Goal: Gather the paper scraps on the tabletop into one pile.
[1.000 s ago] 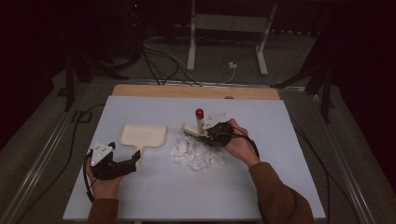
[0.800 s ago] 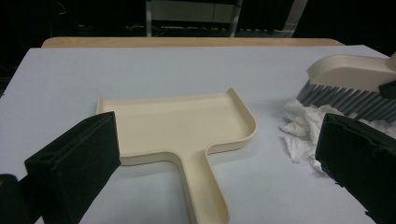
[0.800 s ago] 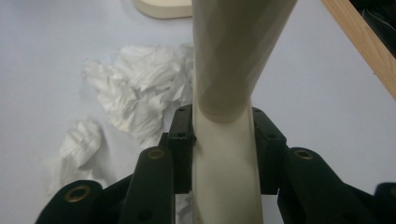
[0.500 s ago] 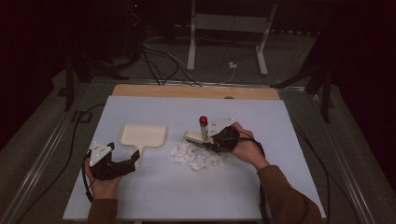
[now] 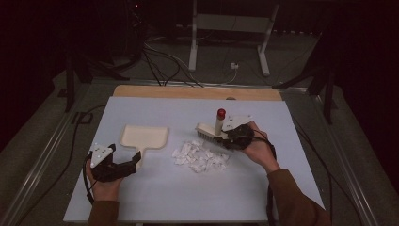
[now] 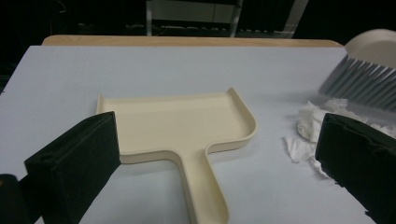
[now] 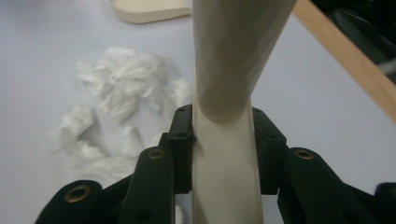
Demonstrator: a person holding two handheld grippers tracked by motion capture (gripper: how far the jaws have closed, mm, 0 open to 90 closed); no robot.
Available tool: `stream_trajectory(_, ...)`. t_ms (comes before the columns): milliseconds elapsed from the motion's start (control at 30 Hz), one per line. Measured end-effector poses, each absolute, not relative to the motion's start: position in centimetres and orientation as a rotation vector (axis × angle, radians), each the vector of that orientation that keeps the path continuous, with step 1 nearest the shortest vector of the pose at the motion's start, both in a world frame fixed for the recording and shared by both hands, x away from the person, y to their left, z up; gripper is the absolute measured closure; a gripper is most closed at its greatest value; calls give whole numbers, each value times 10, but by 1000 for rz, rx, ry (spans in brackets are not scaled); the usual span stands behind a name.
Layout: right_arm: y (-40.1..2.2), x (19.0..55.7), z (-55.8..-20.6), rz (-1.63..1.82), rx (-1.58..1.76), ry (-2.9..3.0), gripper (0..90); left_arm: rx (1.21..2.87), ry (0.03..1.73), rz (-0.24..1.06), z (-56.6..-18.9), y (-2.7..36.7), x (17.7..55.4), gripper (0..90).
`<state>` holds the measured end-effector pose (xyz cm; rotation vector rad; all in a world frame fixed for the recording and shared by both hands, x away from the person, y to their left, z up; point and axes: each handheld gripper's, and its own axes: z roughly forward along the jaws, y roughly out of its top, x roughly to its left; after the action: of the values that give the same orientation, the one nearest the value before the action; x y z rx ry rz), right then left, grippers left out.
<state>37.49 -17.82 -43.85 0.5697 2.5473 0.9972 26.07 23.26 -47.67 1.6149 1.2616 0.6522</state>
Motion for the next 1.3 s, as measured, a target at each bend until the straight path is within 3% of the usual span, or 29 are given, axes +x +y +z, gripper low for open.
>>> stream_trajectory(667, -187, 359, -446, 840, 1100, 2380, 673, 1601, 1267, 652, -476, 235, 259, 6)
stream_trajectory(933, -194, 356, -449, 780, 1166, 2409, 667, 1598, 1269, 646, -476, 234, 259, 6)
stream_trajectory(1167, -197, 360, -443, 857, 1136, 2359, 558, 1599, 1270, 645, -476, 234, 259, 6)
stream_trajectory(1300, -193, 367, -440, 866, 1122, 2360, 563, 1598, 1269, 644, -476, 234, 259, 6)
